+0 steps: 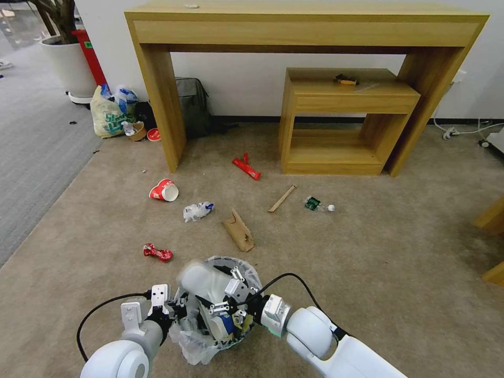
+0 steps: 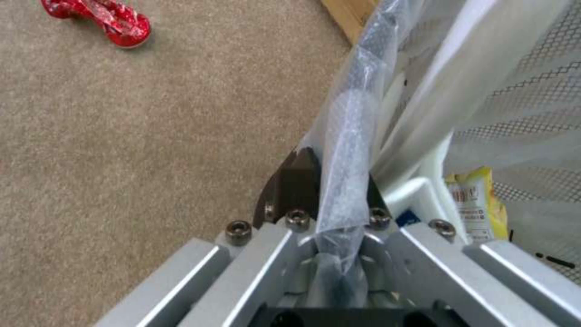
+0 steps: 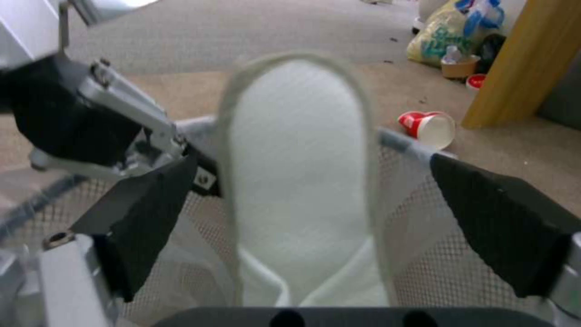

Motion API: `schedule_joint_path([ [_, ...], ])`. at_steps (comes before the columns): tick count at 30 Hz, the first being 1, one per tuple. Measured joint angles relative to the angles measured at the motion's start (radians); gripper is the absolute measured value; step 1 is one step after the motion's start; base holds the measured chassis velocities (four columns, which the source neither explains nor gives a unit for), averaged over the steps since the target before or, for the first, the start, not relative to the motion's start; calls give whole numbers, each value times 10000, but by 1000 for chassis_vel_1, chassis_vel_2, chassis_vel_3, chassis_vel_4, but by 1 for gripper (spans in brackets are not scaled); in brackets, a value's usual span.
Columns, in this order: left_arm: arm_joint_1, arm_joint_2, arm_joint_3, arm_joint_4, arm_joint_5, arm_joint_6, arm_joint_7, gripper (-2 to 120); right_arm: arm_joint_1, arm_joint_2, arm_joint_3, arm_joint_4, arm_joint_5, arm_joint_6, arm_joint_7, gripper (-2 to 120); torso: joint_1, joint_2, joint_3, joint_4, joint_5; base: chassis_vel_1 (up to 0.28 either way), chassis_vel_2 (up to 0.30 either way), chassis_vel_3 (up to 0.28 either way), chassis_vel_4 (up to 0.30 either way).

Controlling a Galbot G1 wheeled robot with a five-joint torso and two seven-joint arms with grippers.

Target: Pick up the trash bin and place the garbage on the floor into it.

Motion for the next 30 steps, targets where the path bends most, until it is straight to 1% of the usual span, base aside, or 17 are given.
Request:
schedule_joint_path([
  [3, 7, 17, -12, 0, -2, -4, 3, 0, -60, -41, 151, 130, 23, -28, 18, 100, 0, 0, 0, 0, 0, 0, 0, 0, 0],
  [6, 34, 11, -73, 0, -33, -31, 11, 0, -221, -59, 617, 419, 133, -130, 112, 100, 0, 0, 0, 0, 0, 0, 0, 0, 0],
  [7, 34, 11, -73, 0, -33, -31, 11, 0, -221, -59, 617, 419, 133, -130, 112, 100, 0, 0, 0, 0, 0, 0, 0, 0, 0],
  [10, 84, -6, -221, -5, -108, -55, 23, 0, -578, -83, 1404, 813, 364, -329, 463, 100, 0, 0, 0, 0, 0, 0, 0, 0, 0],
  [11, 84, -6, -221, -5, -108, -55, 23, 0, -578, -83, 1404, 813, 364, -329, 463, 100, 0, 0, 0, 0, 0, 0, 0, 0, 0],
  [13, 107, 11, -313, -20, -157, -87, 50, 0, -935, -156, 2078, 994, 587, -393, 929, 100, 0, 0, 0, 0, 0, 0, 0, 0, 0],
  [14, 110, 12, -336, -27, -173, -96, 54, 0, -1063, -162, 2304, 1035, 648, -398, 1038, 100, 0, 0, 0, -1, 1, 0, 0, 0, 0],
  [15, 110, 12, -336, -27, -173, -96, 54, 0, -1063, -162, 2304, 1035, 648, -398, 1038, 100, 0, 0, 0, -1, 1, 0, 0, 0, 0],
  [16, 112, 12, -372, -41, -198, -110, 66, 0, -1281, -143, 2659, 1096, 713, -407, 1138, 100, 0, 0, 0, 0, 0, 0, 0, 0, 0],
  [18, 129, 14, -419, -65, -223, -124, 83, 0, -1714, -15, 3286, 1189, 760, -408, 1237, 100, 0, 0, 0, -1, 1, 0, 0, 0, 0],
  [19, 129, 14, -419, -65, -223, -124, 83, 0, -1714, -15, 3286, 1189, 760, -408, 1237, 100, 0, 0, 0, -1, 1, 0, 0, 0, 0],
  [22, 239, 33, -508, -146, -242, -158, 126, 0, -2565, 466, 4502, 1327, 745, -246, 1332, 100, 0, 0, 0, -2, 1, 0, 0, 0, 0],
  [23, 239, 33, -508, -146, -242, -158, 126, 0, -2565, 466, 4502, 1327, 745, -246, 1332, 100, 0, 0, 0, -2, 1, 0, 0, 0, 0],
  [25, 286, 39, -569, -168, -250, -194, 150, 0, -2877, 732, 5103, 1363, 687, -74, 1415, 100, 0, 0, 0, 0, 1, 0, 0, 0, 0],
  [26, 314, 45, -609, -179, -256, -215, 160, 0, -3078, 887, 5570, 1414, 676, 31, 1513, 100, 0, 0, -1, 0, 1, 0, 0, 0, 0],
  [27, 314, 45, -609, -179, -256, -215, 160, 0, -3078, 887, 5570, 1414, 676, 31, 1513, 100, 0, 0, -1, 0, 1, 0, 0, 0, 0],
  [30, 367, 60, -655, -217, -276, -245, 169, 0, -3475, 1172, 6551, 1679, 676, 179, 1608, 100, 0, 0, -1, -1, 1, 0, 0, 0, 0],
])
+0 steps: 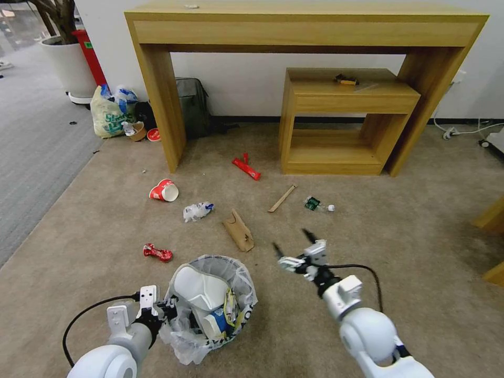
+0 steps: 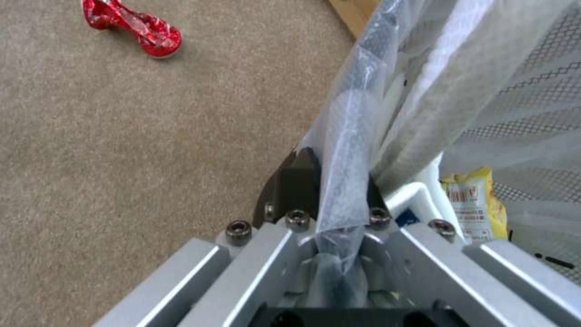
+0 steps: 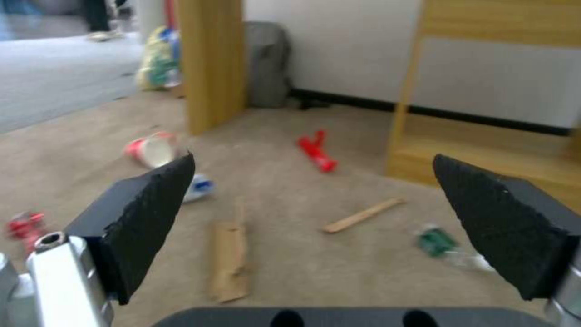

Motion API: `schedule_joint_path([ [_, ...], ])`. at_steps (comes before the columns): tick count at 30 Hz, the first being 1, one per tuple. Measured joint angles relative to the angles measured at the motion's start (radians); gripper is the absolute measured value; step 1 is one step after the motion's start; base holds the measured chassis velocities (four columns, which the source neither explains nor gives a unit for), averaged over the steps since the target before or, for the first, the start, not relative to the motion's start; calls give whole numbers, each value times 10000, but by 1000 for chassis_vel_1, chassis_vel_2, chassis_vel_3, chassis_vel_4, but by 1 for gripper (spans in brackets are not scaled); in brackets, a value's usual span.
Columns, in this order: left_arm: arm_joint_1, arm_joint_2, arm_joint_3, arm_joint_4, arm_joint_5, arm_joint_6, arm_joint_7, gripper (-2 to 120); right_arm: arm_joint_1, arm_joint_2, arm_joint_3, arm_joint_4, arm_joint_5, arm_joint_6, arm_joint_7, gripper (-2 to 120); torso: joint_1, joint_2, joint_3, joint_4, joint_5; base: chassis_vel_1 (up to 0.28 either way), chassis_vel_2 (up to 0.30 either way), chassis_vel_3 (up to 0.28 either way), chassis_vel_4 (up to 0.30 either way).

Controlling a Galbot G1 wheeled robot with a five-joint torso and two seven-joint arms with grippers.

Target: Pick up the trash bin and place the garbage on the floor into it.

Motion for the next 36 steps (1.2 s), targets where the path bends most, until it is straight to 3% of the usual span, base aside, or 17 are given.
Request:
schedule_joint_path([
  [11, 34, -3, 28, 0, -1, -43, 7, 0, -812, 452, 1324, 662, -170, 413, -58, 100, 0, 0, 0, 0, -1, 0, 0, 0, 0],
  [21, 31, 11, 7, 3, 8, -43, 16, 0, -658, 572, 990, 663, -383, 486, -14, 100, 0, 0, 0, 0, -1, 10, 7, -6, -14],
  [36, 19, 43, -105, 57, -24, -43, 48, 0, -675, 702, 660, 684, -693, 476, -50, 100, 0, 0, 1, 2, -2, 157, 147, -142, -152],
])
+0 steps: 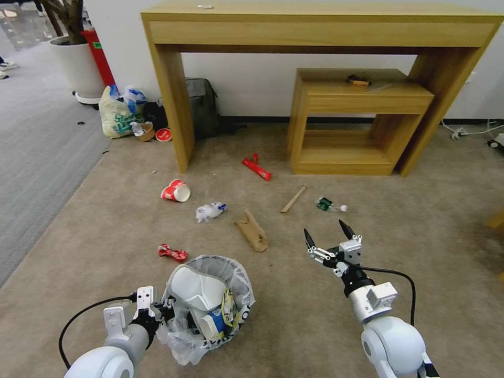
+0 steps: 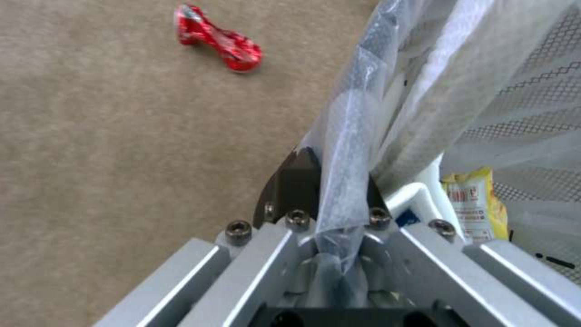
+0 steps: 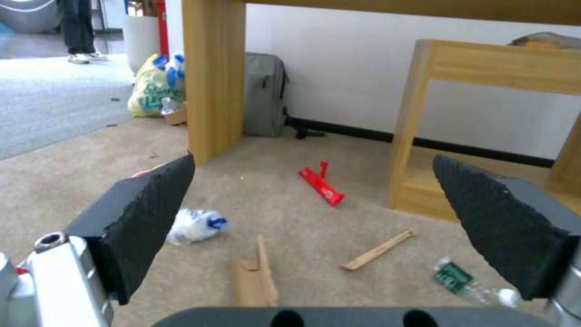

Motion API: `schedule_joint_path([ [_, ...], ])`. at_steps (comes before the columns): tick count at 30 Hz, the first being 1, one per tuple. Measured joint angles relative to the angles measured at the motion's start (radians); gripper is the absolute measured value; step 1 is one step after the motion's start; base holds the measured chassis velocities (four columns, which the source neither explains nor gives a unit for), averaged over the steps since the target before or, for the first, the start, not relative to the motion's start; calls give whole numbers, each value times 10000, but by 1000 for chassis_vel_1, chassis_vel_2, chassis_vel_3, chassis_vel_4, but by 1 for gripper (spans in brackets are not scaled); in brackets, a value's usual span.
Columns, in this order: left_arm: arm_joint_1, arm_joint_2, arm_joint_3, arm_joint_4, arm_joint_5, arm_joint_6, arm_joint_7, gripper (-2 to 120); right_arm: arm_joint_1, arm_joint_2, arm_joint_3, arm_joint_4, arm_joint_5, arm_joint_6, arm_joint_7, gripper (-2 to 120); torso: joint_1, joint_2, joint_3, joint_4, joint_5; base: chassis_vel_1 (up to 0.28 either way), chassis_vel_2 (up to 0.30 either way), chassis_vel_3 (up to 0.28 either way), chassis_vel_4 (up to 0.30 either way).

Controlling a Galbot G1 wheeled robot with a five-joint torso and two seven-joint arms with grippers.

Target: Pick up the trash bin and place the garbage on the floor into it.

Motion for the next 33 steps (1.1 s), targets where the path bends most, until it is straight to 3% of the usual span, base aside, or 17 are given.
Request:
schedule_joint_path([
  [33, 29, 28, -26, 129, -83, -106, 48, 0, -91, 154, -219, -80, -163, -59, -127, 100, 0, 0, 0, -1, 1, 147, 148, -145, -147],
])
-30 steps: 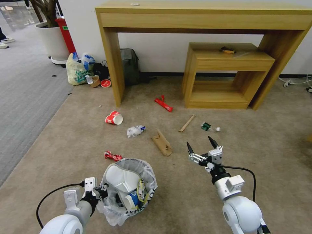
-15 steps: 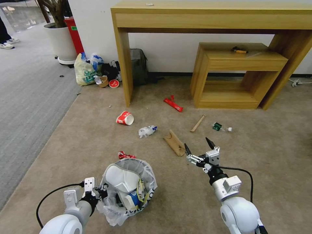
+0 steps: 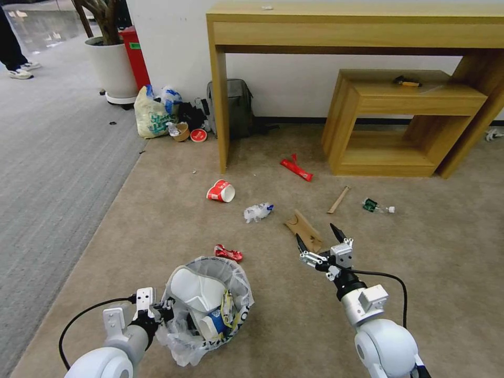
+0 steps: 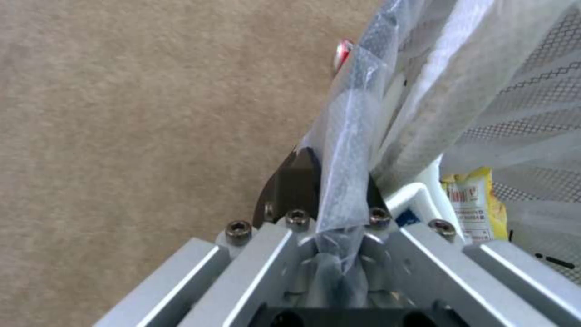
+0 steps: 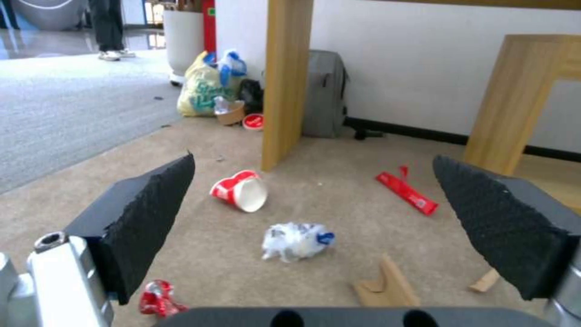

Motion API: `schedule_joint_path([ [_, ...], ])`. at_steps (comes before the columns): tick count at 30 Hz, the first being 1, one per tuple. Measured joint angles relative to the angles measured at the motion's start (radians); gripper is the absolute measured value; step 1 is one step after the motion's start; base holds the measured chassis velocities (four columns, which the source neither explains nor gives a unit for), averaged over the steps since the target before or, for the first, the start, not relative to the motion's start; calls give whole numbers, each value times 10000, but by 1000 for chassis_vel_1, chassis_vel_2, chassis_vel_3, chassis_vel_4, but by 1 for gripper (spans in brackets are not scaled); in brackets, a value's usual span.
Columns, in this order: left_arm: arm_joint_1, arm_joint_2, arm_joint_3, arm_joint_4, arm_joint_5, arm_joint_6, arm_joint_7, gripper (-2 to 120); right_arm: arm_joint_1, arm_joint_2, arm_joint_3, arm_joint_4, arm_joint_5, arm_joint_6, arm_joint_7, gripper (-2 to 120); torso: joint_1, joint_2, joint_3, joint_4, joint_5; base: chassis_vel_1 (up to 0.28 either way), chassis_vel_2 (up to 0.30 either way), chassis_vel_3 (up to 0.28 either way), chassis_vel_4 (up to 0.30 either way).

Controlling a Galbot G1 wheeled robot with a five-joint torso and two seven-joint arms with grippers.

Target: Pick up the trash bin and place the garbage on the floor into it.

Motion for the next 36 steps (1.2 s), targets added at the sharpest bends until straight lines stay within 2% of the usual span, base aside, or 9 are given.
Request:
schedule_joint_path([
  [10, 11, 1, 10, -33, 0, -11, 33, 0, -58, 8, 29, -31, 13, -39, -17, 100, 0, 0, 0, 1, -1, 130, 134, -134, -137],
  [22, 30, 15, -12, -41, -3, -44, 76, 0, -14, -3, 60, -91, 185, -223, -40, 100, 0, 0, -1, -1, 0, 14, 15, -16, -15],
  [36, 42, 17, 0, 17, 1, -103, 101, 0, -5, 0, 41, -137, 177, -220, -115, 100, 0, 0, 0, 0, 0, -116, 114, 115, -108],
])
